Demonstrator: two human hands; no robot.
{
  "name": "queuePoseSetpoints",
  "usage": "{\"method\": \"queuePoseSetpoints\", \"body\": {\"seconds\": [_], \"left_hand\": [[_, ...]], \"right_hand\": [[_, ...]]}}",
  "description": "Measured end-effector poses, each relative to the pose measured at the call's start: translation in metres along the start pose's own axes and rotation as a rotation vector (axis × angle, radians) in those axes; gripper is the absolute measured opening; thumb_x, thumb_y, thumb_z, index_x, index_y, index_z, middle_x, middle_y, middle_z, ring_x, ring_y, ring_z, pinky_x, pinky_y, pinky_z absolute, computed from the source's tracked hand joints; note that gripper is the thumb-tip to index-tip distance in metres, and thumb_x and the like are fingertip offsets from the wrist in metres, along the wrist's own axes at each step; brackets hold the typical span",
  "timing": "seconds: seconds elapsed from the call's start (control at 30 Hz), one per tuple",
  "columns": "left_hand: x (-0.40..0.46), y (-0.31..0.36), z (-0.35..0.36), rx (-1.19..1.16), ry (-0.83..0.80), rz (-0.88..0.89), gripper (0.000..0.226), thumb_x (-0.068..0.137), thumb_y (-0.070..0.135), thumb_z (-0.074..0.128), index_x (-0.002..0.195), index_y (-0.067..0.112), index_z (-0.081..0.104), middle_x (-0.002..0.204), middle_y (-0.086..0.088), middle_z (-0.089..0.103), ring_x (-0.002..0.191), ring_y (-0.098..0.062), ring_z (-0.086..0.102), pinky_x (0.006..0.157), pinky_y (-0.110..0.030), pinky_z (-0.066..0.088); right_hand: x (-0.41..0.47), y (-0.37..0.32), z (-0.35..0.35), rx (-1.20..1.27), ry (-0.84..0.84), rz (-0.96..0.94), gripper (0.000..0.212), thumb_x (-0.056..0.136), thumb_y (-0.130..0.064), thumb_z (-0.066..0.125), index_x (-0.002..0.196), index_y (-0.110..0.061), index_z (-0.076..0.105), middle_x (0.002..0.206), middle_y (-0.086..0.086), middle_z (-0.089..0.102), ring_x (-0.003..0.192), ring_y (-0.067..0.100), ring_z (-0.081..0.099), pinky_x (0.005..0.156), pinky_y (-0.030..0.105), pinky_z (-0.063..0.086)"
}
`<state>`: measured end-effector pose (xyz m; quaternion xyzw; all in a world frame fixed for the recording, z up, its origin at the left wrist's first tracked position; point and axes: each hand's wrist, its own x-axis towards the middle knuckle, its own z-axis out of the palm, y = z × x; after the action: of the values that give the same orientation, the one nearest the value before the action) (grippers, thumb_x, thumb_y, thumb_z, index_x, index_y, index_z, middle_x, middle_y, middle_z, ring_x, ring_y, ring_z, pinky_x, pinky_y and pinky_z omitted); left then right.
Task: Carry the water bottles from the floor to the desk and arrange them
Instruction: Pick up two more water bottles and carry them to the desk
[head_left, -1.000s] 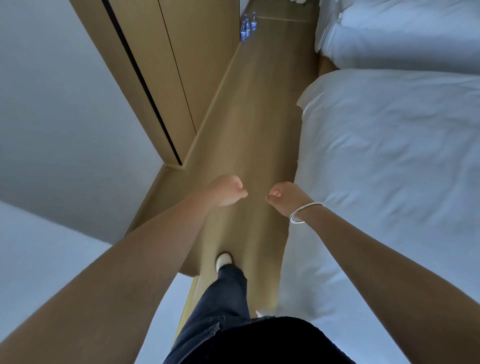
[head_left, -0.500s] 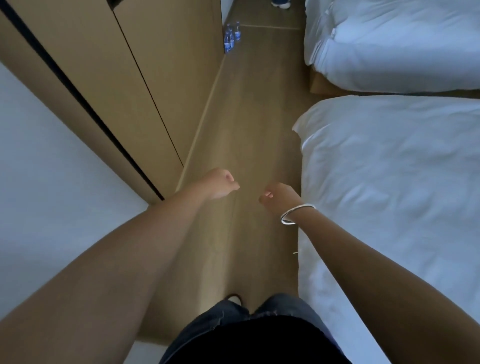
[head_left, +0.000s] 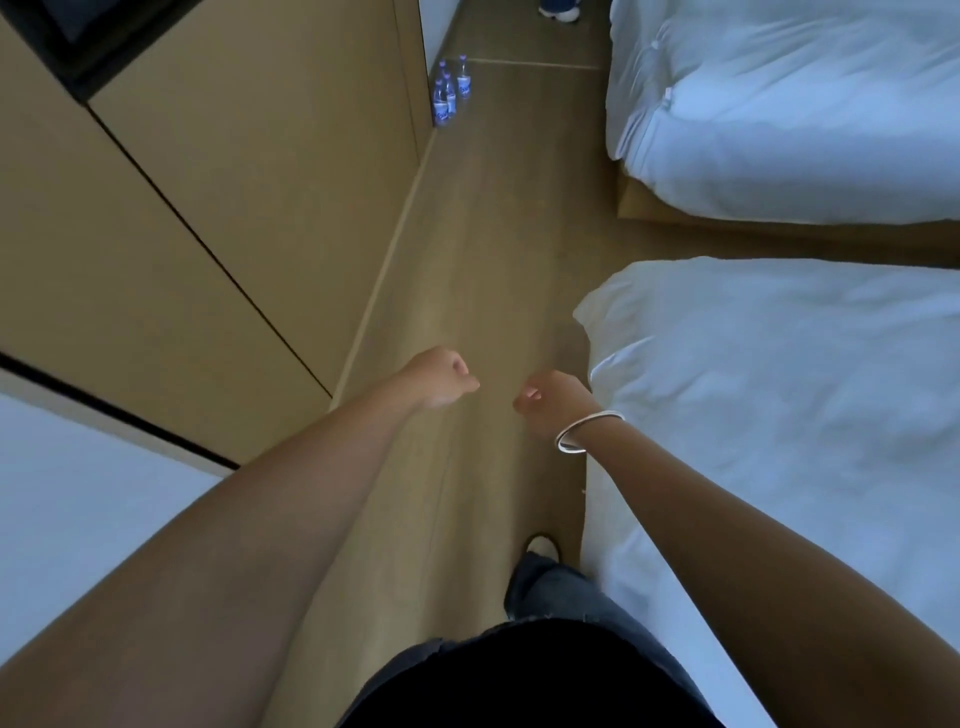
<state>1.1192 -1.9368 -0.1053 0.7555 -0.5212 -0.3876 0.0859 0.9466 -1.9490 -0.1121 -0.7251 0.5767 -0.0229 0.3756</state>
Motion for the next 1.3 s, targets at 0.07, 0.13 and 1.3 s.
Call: {"method": "queuePoseSetpoints", "body": {"seconds": [0.07, 0.13, 1.3], "left_hand": [[0.032, 0.024, -0.007, 0.008, 0.010, 0.007, 0.011, 0.085, 0.025, 0.062, 0.083, 0.017, 0.055, 0.089, -0.006, 0.061, 0.083, -0.021, 0.056, 0.071, -0.025, 0.038], [0.059, 0.042, -0.011, 0.010, 0.014, 0.020, 0.010, 0.085, 0.025, 0.062, 0.083, 0.017, 0.056, 0.094, -0.010, 0.065, 0.083, -0.021, 0.057, 0.071, -0.026, 0.040], [0.586, 0.166, -0.293, 0.013, 0.003, -0.001, 0.010, 0.085, 0.025, 0.059, 0.090, 0.016, 0.058, 0.093, -0.004, 0.060, 0.086, -0.021, 0.053, 0.073, -0.024, 0.038]], "right_hand": [[0.033, 0.005, -0.026, -0.003, -0.006, -0.008, 0.022, 0.085, -0.022, 0.053, 0.094, -0.006, 0.065, 0.101, 0.013, 0.067, 0.096, 0.030, 0.061, 0.082, 0.032, 0.046], [0.063, 0.008, -0.049, -0.017, 0.002, -0.036, 0.022, 0.085, -0.021, 0.053, 0.096, -0.006, 0.066, 0.102, 0.013, 0.068, 0.097, 0.030, 0.061, 0.081, 0.030, 0.045], [0.617, -0.105, -0.269, -0.043, -0.024, -0.002, 0.019, 0.086, -0.022, 0.052, 0.094, -0.011, 0.065, 0.103, 0.011, 0.067, 0.096, 0.028, 0.060, 0.080, 0.030, 0.045]]}}
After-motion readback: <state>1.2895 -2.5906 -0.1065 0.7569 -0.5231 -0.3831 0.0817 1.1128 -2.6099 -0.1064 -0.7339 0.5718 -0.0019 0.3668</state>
